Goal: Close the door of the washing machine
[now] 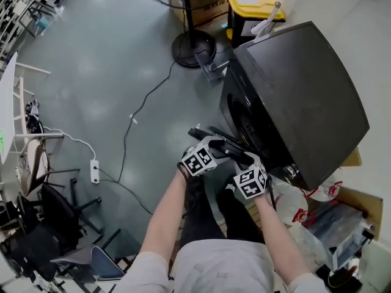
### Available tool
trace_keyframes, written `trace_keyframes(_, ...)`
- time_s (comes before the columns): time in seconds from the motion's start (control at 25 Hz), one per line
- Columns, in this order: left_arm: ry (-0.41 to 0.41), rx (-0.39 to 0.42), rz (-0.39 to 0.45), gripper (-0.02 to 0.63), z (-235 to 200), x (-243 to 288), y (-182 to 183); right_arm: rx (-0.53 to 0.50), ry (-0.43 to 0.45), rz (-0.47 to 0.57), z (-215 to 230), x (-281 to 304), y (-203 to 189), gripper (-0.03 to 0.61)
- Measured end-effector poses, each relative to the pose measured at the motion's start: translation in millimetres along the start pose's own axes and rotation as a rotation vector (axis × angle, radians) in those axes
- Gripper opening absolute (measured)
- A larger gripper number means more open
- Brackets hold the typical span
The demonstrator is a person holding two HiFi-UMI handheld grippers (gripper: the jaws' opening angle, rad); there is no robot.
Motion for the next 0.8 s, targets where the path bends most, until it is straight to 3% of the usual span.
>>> trace_keyframes(0.12, -0.040, 0.000, -0.010, 0.288, -10, 6, 7, 0.073, -0.038, -0.039, 4, 3, 6, 0.166)
trace_keyframes(0.48, -0.157, 0.097, -0.072, 0.268, -50, 13, 34, 0.285, -0.154, -0.088, 16, 14, 28, 0.184)
trace_keyframes(0.8, -0.159, 0.116, -0.057, 0.278, -60, 28, 55, 0.352, -0.234, -0.101, 34, 17, 30, 0.196)
Point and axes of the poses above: the fingertips, and each gripper's own axes: x forward along the fingers, z to its right, y out of its top, the point moved 10 cm from there along -x, backward along the fingers, and after that the axes turned 7 degrees about -z, right-handed, at the moved point
